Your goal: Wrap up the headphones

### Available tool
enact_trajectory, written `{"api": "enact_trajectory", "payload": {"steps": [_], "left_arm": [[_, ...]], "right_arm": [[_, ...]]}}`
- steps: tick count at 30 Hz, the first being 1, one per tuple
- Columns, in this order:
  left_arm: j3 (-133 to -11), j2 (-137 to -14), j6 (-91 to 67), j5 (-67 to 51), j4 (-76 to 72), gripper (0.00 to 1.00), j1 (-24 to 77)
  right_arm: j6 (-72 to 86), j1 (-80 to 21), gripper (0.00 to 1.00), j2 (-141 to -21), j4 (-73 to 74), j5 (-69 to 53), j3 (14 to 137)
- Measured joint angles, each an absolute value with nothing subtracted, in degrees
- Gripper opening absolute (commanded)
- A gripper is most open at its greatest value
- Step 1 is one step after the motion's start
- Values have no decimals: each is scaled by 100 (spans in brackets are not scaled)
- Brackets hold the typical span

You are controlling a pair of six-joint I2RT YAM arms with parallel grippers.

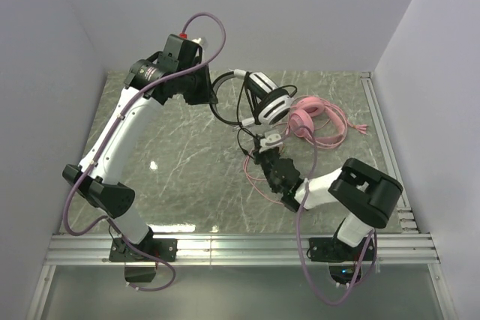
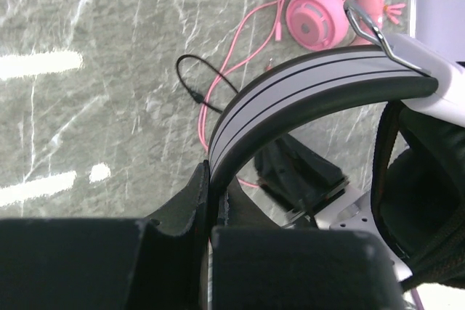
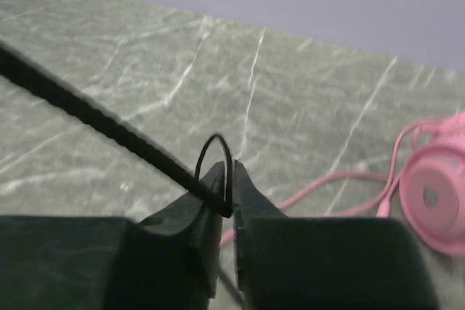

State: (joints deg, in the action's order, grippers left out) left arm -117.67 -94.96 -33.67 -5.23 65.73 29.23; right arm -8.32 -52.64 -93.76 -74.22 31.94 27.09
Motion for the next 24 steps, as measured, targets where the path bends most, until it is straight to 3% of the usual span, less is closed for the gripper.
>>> {"api": "enact_trajectory", "payload": {"steps": [4, 13, 24], "left_arm": [[-11603, -9454, -3365, -471, 6576, 0, 2923], [-11568, -9498, -3424, -340, 6420, 0, 2923], [-11651, -9688, -3575, -480, 6289, 0, 2923]], "right_arm": [[-440, -5262, 0, -9002, -7397, 3164, 2191], [-217, -5673, 0, -8357, -7441, 3035, 1984], [-246, -5789, 0, -8401, -7463, 3221, 1981]]}}
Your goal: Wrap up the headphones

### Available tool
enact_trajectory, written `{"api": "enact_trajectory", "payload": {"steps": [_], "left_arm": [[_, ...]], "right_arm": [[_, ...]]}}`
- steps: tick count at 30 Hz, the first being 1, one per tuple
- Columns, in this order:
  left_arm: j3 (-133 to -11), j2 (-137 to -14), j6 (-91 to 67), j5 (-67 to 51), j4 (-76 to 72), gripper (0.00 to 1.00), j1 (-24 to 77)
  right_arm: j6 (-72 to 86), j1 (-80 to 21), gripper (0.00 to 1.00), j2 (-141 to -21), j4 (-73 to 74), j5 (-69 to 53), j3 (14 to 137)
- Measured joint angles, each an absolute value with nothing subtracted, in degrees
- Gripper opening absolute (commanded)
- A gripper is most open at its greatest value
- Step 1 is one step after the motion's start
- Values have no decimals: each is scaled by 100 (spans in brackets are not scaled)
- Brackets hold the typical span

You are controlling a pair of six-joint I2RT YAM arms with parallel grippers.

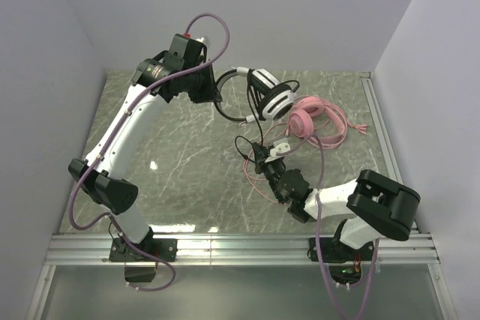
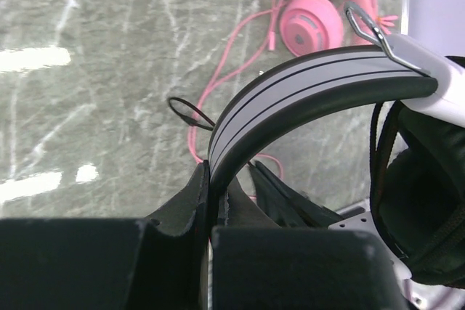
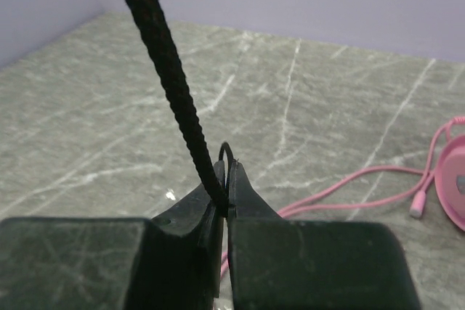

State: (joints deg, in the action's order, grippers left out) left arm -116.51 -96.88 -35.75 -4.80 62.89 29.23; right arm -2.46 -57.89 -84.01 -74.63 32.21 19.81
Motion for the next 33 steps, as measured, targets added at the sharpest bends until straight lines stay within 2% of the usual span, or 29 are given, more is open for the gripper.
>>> {"api": "enact_trajectory", "payload": {"steps": [9, 14, 21, 33], "left_arm": [[-11142, -9109, -3730, -1070, 5975, 0, 2923], [-10377, -8527, -3734, -1267, 5721, 0, 2954], [-9550, -8176, -3774, -1326, 5627, 0, 3046], [-8121, -7406, -3826, -1542, 4919, 0, 3046]], "right_arm": [[-25, -5693, 0, -8678, -7459, 3564, 2053], [126, -5507, 3, -8678, -7505, 3553, 2095], [456, -5258, 1, -8621, -7496, 3393, 2086], [1608, -4324, 5, -8326, -7686, 2405, 1409]]}}
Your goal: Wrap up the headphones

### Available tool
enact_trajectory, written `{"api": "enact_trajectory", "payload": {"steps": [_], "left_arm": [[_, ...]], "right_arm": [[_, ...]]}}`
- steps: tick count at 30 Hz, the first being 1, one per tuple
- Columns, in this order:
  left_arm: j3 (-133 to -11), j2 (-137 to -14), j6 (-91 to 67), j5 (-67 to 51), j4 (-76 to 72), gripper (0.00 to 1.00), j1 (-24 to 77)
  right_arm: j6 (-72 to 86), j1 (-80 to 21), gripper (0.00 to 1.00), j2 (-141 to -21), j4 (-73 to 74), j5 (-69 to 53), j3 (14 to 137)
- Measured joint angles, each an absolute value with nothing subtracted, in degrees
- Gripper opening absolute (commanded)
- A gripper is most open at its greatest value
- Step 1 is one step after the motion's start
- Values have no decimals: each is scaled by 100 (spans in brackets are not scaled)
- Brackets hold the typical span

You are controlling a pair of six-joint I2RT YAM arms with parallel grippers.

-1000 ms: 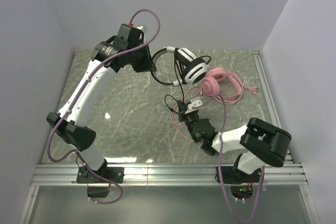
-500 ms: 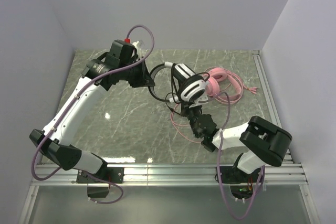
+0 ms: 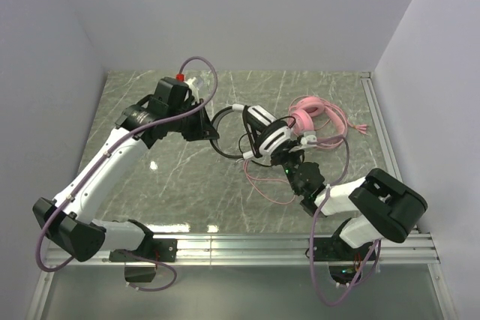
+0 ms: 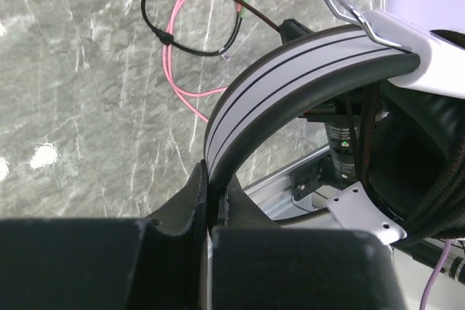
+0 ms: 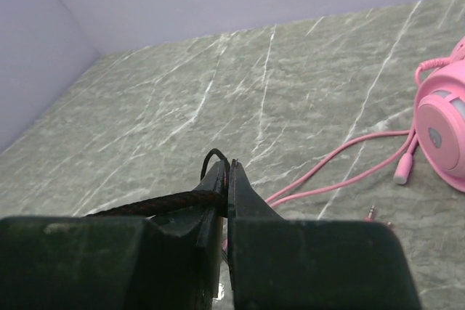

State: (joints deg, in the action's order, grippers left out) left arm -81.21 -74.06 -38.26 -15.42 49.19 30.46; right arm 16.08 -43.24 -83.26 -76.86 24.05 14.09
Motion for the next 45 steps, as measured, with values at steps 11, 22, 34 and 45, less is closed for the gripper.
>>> {"api": "enact_trajectory", "payload": {"steps": [11, 22, 34, 45], "left_arm": [[-7874, -7308, -3817, -1817, 4595, 0, 3345], [-7800, -7124, -3824, -2416, 4582, 0, 3837], [-8650, -7664, -4104, -2106, 5015, 0, 3844], [-11054, -9054, -3920, -1409, 6125, 0, 3533]], "right_arm": [[1723, -4206, 15, -8283, -7758, 2091, 1227], [1754, -4029, 23, -8278, -7625, 2128, 1048], [1719, -4023, 60, -8121, -7605, 1706, 740], [2110, -4141, 65, -7498, -7207, 1918, 701]]}}
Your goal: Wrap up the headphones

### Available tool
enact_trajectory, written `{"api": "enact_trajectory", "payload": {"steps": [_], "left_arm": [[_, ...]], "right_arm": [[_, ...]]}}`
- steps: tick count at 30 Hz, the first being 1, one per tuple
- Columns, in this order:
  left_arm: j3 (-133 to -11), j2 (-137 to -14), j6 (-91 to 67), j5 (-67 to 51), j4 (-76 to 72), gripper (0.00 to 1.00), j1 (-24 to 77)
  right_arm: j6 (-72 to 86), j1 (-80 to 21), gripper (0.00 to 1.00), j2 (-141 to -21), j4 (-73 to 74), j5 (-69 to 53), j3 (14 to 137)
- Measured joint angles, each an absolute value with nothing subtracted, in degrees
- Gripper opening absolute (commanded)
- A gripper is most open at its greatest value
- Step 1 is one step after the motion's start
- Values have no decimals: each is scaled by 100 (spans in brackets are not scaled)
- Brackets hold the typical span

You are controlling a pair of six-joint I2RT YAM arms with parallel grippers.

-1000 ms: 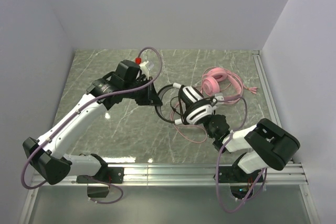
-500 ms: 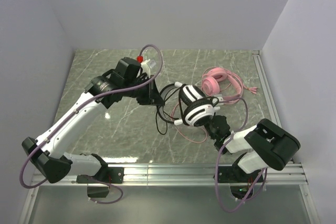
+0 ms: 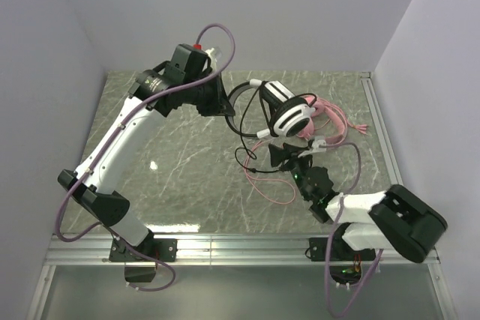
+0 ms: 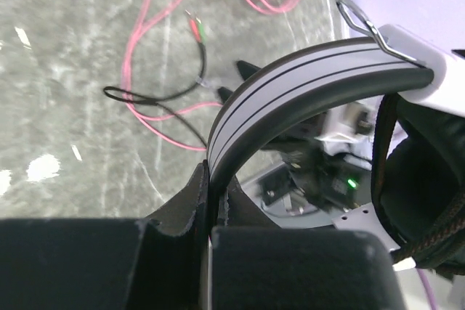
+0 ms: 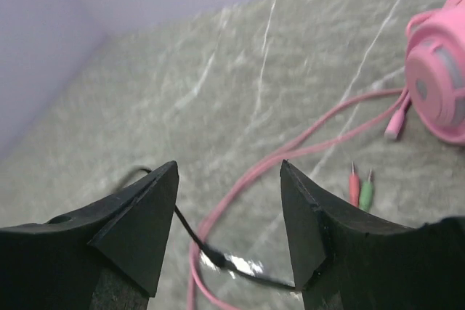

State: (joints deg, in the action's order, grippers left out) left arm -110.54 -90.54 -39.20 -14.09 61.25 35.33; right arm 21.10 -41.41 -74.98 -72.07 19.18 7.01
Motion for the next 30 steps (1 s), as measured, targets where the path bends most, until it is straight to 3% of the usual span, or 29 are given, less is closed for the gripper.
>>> {"api": "enact_trajectory", "payload": {"steps": [3, 6, 10, 16, 30], "left_arm": [[-11190, -9085, -3854, -1253, 6243, 0, 3428], [-11216, -9083, -3819, -1205, 6331, 0, 3420], [-11216, -9083, -3795, -1177, 6377, 0, 3420], [-11216, -9083, -3778, -1083, 6379, 0, 3420], [-11220, -9083, -3682, -908, 6484, 0, 3420]], "right_arm": [[2768, -4147, 64, -6888, -6010, 2456, 1214], [3387, -4145, 53, -6434, -4316, 2954, 2099], [3944, -4136, 53, -6311, -2681, 3118, 2899], [4438, -4136, 53, -6331, -1133, 2963, 2757], [4431, -3763, 49, -8029, 123, 2602, 3664]]}}
